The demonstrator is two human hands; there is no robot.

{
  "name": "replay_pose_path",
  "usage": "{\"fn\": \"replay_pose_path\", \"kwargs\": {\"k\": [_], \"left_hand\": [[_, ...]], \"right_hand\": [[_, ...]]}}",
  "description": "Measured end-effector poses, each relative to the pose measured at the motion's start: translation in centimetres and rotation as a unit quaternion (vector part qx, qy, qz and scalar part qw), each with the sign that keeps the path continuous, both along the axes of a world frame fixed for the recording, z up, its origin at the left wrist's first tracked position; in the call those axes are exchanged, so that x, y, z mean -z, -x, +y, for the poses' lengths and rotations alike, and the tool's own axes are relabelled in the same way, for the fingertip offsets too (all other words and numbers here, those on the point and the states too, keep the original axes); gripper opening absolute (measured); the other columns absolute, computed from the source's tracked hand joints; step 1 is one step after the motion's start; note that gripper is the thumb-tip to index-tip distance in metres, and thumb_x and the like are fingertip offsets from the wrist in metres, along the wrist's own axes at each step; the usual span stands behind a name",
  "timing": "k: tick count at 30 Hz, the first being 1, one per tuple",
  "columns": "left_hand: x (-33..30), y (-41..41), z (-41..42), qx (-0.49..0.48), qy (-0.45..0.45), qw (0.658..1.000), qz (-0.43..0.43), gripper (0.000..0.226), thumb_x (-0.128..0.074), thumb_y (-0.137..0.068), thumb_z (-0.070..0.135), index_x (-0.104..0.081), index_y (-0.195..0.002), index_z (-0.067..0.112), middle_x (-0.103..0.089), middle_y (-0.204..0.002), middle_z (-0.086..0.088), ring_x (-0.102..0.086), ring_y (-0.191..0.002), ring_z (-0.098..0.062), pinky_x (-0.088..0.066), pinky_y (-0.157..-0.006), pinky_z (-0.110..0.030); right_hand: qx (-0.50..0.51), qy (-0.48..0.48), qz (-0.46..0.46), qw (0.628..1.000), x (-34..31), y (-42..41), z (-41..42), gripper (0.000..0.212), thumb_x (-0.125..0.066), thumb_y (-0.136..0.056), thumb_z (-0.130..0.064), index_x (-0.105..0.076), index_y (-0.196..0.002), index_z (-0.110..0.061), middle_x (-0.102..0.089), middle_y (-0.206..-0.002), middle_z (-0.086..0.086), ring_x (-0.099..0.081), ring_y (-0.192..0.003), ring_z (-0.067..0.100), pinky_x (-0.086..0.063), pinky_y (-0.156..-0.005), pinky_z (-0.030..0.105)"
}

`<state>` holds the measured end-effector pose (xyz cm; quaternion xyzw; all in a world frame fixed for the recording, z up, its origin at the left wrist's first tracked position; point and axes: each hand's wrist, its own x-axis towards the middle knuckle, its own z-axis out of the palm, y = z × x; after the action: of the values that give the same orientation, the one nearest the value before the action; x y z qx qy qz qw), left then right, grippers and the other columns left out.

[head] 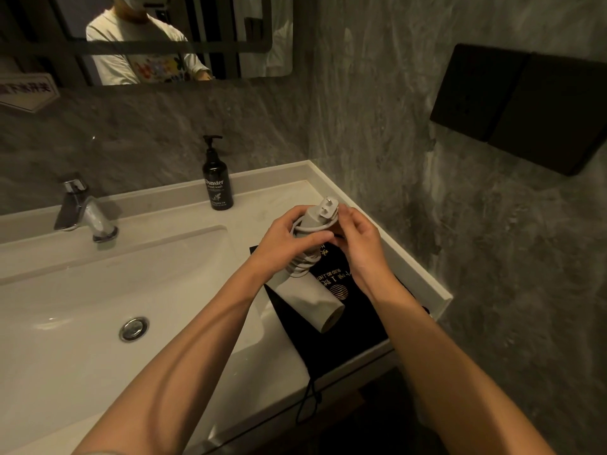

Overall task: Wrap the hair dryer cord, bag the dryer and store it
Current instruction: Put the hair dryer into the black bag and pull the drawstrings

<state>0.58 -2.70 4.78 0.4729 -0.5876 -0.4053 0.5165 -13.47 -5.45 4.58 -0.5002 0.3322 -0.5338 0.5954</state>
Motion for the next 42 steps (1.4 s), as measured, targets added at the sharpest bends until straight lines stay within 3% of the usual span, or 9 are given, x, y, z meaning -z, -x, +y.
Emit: {"fn": "replay_pose_path", "kwargs": {"k": [8, 12, 18, 26, 30, 34, 35, 37, 42], "left_hand": [[0.6, 0.9, 0.2, -0.025, 0.024, 0.999, -0.03, 0.034, -0.064, -0.088, 0.022, -0.058, -0.121, 0.016, -0.066, -0.113, 0.0, -0.062, -0.104, -0.009, -0.049, -0.091, -0.021], [1.6, 0.2, -0.4, -0.024, 0.009, 0.997, -0.077, 0.058, -0.08, -0.073, 0.026, -0.052, -0.124, 0.02, -0.064, -0.112, 0.008, -0.061, -0.104, -0.005, -0.047, -0.09, -0.018], [4.4, -1.4, 0.0, -0.032, -0.036, 0.984, -0.171, 0.092, -0.085, -0.049, 0.047, -0.044, -0.13, 0.031, -0.061, -0.122, 0.01, -0.056, -0.114, -0.005, -0.045, -0.098, -0.027], [4.3, -1.6, -0.6, -0.013, -0.02, 0.977, -0.213, 0.08, -0.071, -0.058, 0.046, -0.048, -0.131, 0.023, -0.062, -0.124, 0.0, -0.057, -0.116, -0.017, -0.043, -0.102, -0.044], [1.7, -2.4, -1.0, -0.01, 0.055, 0.924, -0.378, 0.072, -0.056, -0.057, 0.057, -0.055, -0.115, 0.016, -0.063, -0.104, -0.004, -0.059, -0.1, -0.025, -0.041, -0.093, -0.038], [-0.6, -2.4, -1.0, 0.024, 0.134, 0.835, -0.533, 0.054, -0.055, -0.066, 0.044, -0.053, -0.114, 0.019, -0.058, -0.104, -0.004, -0.056, -0.103, -0.027, -0.022, -0.106, -0.04], [-1.0, -2.2, -1.0, 0.034, 0.148, 0.819, -0.553, 0.053, -0.058, -0.069, 0.039, -0.052, -0.118, 0.018, -0.058, -0.106, -0.005, -0.055, -0.106, -0.027, -0.02, -0.109, -0.04], [-1.6, -1.8, -0.9, 0.049, 0.173, 0.804, -0.567, 0.053, -0.065, -0.074, 0.03, -0.052, -0.123, 0.016, -0.058, -0.112, -0.008, -0.053, -0.11, -0.027, -0.016, -0.111, -0.04], [-2.0, -1.1, -0.5, 0.081, 0.219, 0.803, -0.548, 0.053, -0.071, -0.074, 0.026, -0.053, -0.123, 0.016, -0.06, -0.113, -0.009, -0.053, -0.112, -0.03, -0.014, -0.114, -0.041]], "right_hand": [[-0.016, -0.038, -0.101, 0.994, 0.3, 0.4, 0.0, 0.031, -0.063, -0.074, -0.038, -0.063, -0.087, -0.01, -0.074, -0.09, 0.004, -0.068, -0.091, 0.02, -0.053, -0.089, 0.034], [0.002, -0.032, -0.063, 0.997, 0.2, 0.7, 0.1, 0.018, -0.059, -0.087, -0.031, -0.065, -0.08, -0.015, -0.073, -0.084, 0.001, -0.068, -0.081, 0.014, -0.054, -0.074, 0.024], [0.007, -0.027, -0.024, 0.999, -0.6, 1.3, 0.2, 0.022, -0.053, -0.093, -0.024, -0.064, -0.076, -0.015, -0.071, -0.076, -0.003, -0.067, -0.071, 0.011, -0.055, -0.067, 0.022], [-0.026, -0.086, -0.024, 0.996, -3.3, 2.7, 0.4, 0.027, -0.053, -0.092, -0.027, -0.065, -0.087, -0.003, -0.068, -0.08, 0.013, -0.063, -0.064, 0.021, -0.058, -0.065, 0.03], [-0.029, -0.096, 0.14, 0.985, -5.6, 3.6, 0.5, 0.05, -0.057, -0.088, -0.042, -0.064, -0.101, 0.006, -0.065, -0.079, 0.013, -0.063, -0.057, 0.018, -0.057, -0.051, 0.03], [-0.103, -0.057, 0.413, 0.903, -6.0, 3.5, 2.0, 0.062, -0.064, -0.077, -0.056, -0.068, -0.089, 0.004, -0.063, -0.068, 0.007, -0.06, -0.055, 0.013, -0.05, -0.054, 0.022], [-0.12, -0.047, 0.434, 0.892, -5.8, 3.3, 2.6, 0.052, -0.063, -0.08, -0.053, -0.068, -0.083, -0.001, -0.063, -0.063, 0.004, -0.059, -0.05, 0.008, -0.047, -0.05, 0.018], [-0.138, -0.047, 0.388, 0.91, -5.3, 2.9, 3.6, 0.034, -0.06, -0.087, -0.041, -0.066, -0.08, -0.009, -0.064, -0.062, 0.005, -0.057, -0.044, 0.006, -0.045, -0.045, 0.017], [-0.047, 0.008, 0.365, 0.93, -3.6, 3.5, 5.5, 0.034, -0.057, -0.088, -0.041, -0.063, -0.066, -0.015, -0.057, -0.052, -0.002, -0.05, -0.045, 0.006, -0.041, -0.054, 0.027]]}}
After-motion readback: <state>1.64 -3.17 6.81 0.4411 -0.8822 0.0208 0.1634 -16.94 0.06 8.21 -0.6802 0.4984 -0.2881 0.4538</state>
